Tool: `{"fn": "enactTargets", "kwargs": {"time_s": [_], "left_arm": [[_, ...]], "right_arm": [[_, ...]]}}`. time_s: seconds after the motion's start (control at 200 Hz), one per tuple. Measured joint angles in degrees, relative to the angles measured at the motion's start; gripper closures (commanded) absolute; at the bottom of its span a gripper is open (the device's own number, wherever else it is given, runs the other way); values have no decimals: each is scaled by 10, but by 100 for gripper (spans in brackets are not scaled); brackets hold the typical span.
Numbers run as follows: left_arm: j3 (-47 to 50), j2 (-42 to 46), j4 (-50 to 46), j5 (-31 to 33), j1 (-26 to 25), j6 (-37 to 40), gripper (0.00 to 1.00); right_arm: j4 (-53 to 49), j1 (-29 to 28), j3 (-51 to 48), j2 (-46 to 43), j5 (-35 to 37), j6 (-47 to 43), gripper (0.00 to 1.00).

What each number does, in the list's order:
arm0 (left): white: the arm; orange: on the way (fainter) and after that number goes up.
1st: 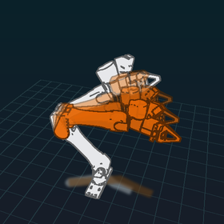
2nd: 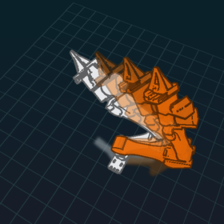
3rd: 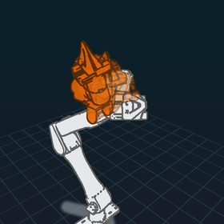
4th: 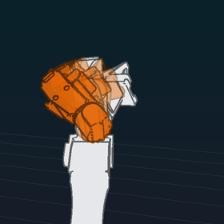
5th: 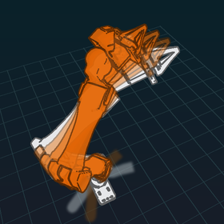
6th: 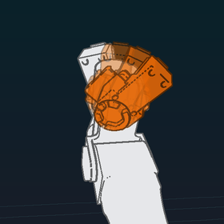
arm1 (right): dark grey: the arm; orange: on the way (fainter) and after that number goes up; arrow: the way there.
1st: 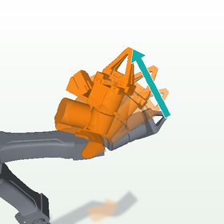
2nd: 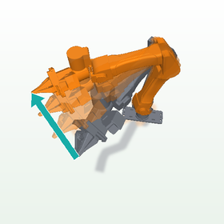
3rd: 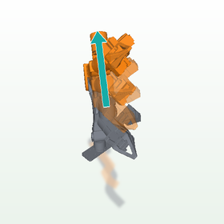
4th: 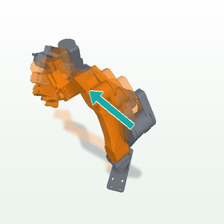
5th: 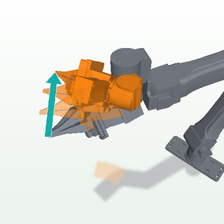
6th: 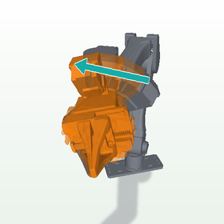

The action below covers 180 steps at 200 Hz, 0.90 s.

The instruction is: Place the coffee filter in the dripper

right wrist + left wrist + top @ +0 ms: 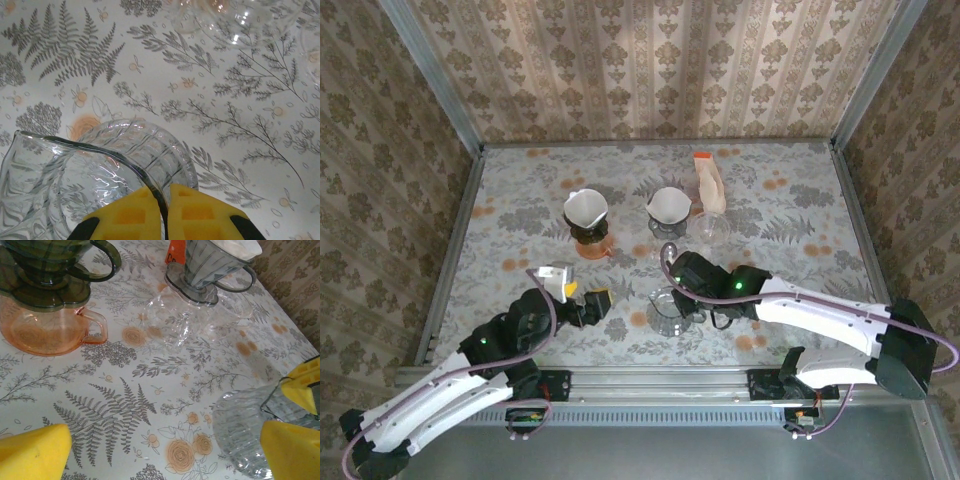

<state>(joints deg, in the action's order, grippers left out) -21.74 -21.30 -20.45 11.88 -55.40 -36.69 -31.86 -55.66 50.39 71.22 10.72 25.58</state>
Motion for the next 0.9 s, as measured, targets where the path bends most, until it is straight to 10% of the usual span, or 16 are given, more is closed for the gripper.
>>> {"fn": "enactTargets", "kwargs": {"time_s": [0.335, 0.9], "left_arm": [[22, -5, 32, -11, 0, -7, 1], [26, -15, 42, -24, 0, -11, 0]], "right_arm": [[43, -5, -35, 30, 0, 8, 97], [50, -13, -37, 27, 18, 31, 53]]}}
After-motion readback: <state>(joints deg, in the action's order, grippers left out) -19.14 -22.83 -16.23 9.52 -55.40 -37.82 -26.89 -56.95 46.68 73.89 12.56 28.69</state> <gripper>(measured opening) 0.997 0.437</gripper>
